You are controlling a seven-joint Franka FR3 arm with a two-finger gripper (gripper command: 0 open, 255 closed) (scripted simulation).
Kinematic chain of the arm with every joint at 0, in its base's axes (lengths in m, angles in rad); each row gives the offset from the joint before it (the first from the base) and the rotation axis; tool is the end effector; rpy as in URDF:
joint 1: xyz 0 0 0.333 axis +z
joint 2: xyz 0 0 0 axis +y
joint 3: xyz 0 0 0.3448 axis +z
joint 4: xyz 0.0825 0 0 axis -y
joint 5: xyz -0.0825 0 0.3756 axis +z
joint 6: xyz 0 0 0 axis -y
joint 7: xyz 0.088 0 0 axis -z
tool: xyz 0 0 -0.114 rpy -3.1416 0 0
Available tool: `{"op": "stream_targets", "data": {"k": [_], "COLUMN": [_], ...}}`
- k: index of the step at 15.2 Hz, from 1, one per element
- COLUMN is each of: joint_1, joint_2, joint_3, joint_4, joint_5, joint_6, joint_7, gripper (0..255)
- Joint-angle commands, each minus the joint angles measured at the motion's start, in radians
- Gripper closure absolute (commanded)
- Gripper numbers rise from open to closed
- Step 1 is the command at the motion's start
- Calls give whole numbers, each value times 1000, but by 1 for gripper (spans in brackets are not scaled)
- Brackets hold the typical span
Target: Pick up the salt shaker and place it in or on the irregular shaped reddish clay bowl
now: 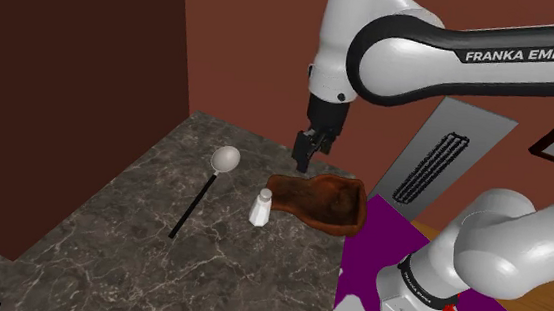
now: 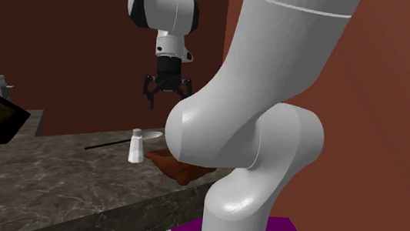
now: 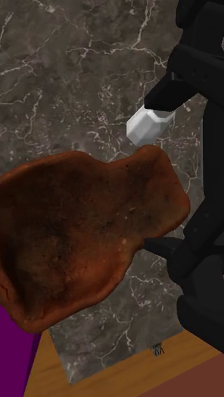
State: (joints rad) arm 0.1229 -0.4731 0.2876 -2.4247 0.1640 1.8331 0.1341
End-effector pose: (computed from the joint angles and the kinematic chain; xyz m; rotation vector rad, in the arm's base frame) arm 0.3334 0.1698 0.4826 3.1130 0.2879 -0.2088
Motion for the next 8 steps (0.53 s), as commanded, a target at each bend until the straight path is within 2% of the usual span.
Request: {"op": "stream_targets", "data": {"k": [1,8], "joint_1": [10,30], "joint_2": [56,278], "joint_3": [35,137], "joint_4": [24,129], "joint_5": [12,-4], "joint_6": [38,165], "joint_7": [43,180], "gripper": [0,0]}}
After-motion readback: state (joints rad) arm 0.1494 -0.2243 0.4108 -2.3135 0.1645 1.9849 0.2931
